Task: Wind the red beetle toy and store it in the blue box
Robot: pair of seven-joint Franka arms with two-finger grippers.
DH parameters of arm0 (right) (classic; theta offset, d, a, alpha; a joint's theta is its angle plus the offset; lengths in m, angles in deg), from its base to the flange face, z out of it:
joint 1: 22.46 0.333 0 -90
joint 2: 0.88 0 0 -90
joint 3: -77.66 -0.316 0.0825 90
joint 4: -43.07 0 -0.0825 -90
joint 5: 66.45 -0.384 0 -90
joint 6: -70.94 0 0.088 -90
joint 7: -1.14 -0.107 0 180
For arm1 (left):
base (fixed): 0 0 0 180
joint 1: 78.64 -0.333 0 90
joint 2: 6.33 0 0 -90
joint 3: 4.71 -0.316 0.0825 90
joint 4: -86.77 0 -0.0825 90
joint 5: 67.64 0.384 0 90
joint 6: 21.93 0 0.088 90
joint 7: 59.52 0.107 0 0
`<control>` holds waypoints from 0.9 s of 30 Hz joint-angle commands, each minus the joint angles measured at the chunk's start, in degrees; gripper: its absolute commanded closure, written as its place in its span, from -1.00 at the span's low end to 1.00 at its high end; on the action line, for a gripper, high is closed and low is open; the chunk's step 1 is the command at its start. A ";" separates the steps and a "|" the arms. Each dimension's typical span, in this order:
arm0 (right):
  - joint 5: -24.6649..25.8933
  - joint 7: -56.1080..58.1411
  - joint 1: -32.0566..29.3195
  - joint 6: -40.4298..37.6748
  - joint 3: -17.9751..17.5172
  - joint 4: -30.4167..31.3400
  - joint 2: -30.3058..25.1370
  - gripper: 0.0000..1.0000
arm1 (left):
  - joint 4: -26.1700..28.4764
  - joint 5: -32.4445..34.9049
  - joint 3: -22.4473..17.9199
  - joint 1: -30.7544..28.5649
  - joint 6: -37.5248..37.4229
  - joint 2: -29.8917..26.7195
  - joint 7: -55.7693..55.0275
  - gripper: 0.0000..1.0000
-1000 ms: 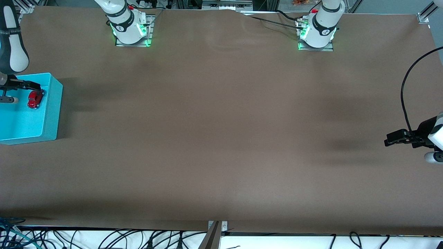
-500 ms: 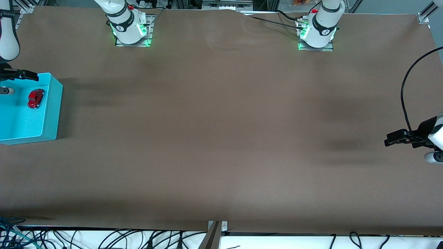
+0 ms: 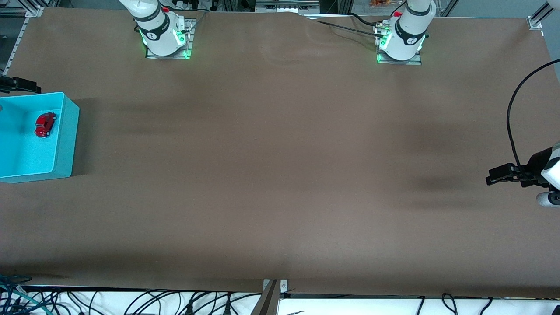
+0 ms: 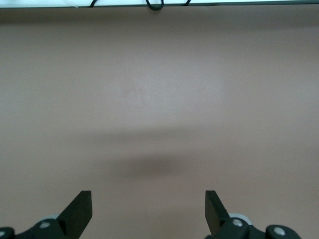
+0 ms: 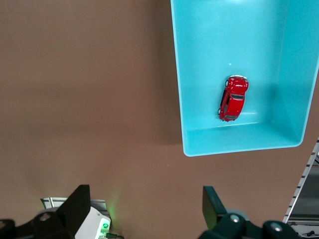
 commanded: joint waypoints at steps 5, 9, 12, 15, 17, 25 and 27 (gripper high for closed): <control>-2.08 -0.42 1.81 -5.62 2.15 -1.37 -4.53 -1.00 | -0.16 0.71 -0.09 -0.14 -0.37 0.02 1.19 -1.00; -4.97 -0.42 1.81 -8.60 2.50 -3.74 -4.88 -1.00 | -0.16 0.62 -0.09 -0.14 -0.37 0.11 1.19 -1.00; -7.35 -0.42 1.81 -10.72 2.41 -6.55 -4.80 -1.00 | -0.16 0.62 -0.09 -0.14 -0.37 0.11 1.19 -1.00; -8.32 -0.42 2.51 -11.25 2.06 -8.13 -4.88 -1.00 | -0.16 0.62 -0.09 -0.23 -0.37 0.11 1.19 -1.00; -8.58 -0.51 3.30 -11.42 2.15 -8.93 -4.97 -1.00 | -0.16 0.62 -0.09 -0.32 -0.37 0.19 1.19 -1.00; -10.60 -3.40 5.94 -12.83 1.53 -12.09 -5.24 -1.00 | -0.16 0.62 -0.18 -0.32 -0.37 0.20 1.19 -1.00; -10.87 -6.29 6.29 -13.01 1.18 -12.62 -5.24 -1.00 | -0.16 0.62 -0.18 -0.32 -0.37 0.20 1.19 -1.00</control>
